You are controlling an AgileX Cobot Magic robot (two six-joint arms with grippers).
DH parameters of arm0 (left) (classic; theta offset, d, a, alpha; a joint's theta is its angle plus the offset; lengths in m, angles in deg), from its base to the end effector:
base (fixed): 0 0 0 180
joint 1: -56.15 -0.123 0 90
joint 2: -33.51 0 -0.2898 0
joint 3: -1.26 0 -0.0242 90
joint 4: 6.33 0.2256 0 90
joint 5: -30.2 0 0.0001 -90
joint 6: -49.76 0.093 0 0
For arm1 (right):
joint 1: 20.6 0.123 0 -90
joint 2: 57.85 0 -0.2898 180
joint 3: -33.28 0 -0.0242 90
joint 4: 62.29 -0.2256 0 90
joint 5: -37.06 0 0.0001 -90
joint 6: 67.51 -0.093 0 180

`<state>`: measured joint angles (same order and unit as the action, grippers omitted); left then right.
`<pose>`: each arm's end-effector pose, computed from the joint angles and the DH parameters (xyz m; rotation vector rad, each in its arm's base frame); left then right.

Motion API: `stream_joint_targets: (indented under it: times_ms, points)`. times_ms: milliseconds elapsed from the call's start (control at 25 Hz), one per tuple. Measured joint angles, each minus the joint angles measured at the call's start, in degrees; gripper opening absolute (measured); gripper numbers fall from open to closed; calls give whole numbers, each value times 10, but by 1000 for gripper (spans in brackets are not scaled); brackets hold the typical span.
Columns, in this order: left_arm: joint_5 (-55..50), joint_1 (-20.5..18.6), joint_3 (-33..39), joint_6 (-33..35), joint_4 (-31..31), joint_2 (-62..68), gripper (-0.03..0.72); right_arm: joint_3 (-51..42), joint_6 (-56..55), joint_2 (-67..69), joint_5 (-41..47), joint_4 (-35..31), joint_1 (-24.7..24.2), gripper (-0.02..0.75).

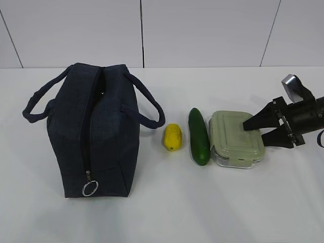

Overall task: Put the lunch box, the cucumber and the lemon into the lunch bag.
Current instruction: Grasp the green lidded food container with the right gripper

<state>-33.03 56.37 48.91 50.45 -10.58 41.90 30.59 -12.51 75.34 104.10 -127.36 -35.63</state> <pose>-0.0322 -0.0060 0.2660 0.0221 2.0803 -0.0843 0.3795 -0.0214 0.1381 0.0097 2.5765 1.3446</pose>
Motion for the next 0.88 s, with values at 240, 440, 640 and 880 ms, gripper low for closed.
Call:
stream_joint_targets:
  times_ms: [240,440,640,880]
  points:
    - [0,0,0,0,0,0,245,0,8,1,0,0,13,566]
    - [0,0,0,0,0,0,245,0,8,1,0,0,14,565]
    - [0,0,0,0,0,0,245,0,8,1,0,0,13,566]
    - [0,0,0,0,0,0,245,0,8,1,0,0,13,566]
